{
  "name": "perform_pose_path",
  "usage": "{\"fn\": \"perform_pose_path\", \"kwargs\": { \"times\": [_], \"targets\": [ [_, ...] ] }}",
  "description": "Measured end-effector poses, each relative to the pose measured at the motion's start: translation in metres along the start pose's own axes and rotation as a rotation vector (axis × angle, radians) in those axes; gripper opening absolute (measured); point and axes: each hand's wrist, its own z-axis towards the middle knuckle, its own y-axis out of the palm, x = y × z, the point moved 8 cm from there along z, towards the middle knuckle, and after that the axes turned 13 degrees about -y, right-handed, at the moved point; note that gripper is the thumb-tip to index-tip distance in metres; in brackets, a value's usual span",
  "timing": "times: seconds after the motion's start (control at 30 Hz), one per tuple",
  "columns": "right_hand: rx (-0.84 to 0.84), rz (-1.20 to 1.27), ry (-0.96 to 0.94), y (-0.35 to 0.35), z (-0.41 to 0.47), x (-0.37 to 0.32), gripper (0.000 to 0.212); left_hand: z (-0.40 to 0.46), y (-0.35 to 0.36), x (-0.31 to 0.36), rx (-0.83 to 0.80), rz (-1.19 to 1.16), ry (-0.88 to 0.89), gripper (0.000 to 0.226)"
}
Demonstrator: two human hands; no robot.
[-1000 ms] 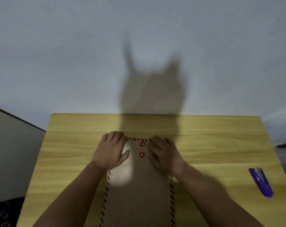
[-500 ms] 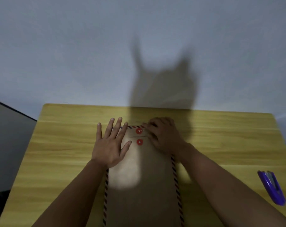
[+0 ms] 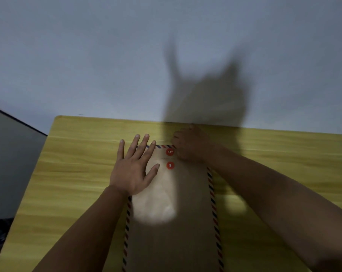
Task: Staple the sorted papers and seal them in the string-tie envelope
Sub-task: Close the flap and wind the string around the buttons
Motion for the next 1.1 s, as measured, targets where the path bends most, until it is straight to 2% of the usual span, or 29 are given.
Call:
{"fn": "perform_pose_path", "kwargs": {
  "times": [0.07,0.2,0.27,0.37,0.47,0.53,0.6,0.7,0.77,0.97,1.1],
  "targets": [
    [0.068,0.132,0.025,-0.001,-0.003,0.005,0.022,0.000,0.000,0.000,0.012,-0.014,-0.002,0.074],
    [0.288,0.655,0.137,-0.001,-0.019,0.020,0.027,0.000,-0.002,0.000,0.033,-0.024,-0.003,0.074],
    [0.379,0.832,0.203,-0.002,-0.023,0.022,0.025,0.001,-0.003,0.000,0.023,-0.020,-0.008,0.074],
    [0.493,1.026,0.275,-0.004,-0.022,0.021,0.016,0.000,-0.002,-0.001,0.014,-0.020,-0.012,0.074],
    [0.506,1.103,0.278,-0.004,-0.015,0.019,0.013,0.001,-0.003,-0.002,0.008,-0.029,-0.022,0.074],
    [0.482,1.029,0.255,-0.010,-0.015,0.018,0.013,0.001,-0.003,-0.002,0.008,-0.026,-0.024,0.074],
    [0.369,0.772,0.150,-0.018,-0.017,0.015,0.003,0.002,-0.003,-0.003,0.006,-0.030,-0.025,0.074],
    [0.099,0.394,0.020,-0.014,-0.019,0.007,0.018,0.002,-0.003,-0.003,0.008,-0.036,-0.025,0.073],
    [0.019,0.268,-0.030,-0.009,-0.017,0.002,0.021,0.002,-0.003,-0.003,0.013,-0.033,-0.020,0.073],
    [-0.064,0.018,-0.099,-0.002,-0.005,-0.006,0.022,0.003,-0.001,-0.003,0.004,-0.005,-0.014,0.075],
    [-0.041,0.036,-0.057,0.002,-0.003,-0.007,0.026,0.003,-0.002,-0.002,0.011,-0.014,-0.011,0.075]
  ]
}}
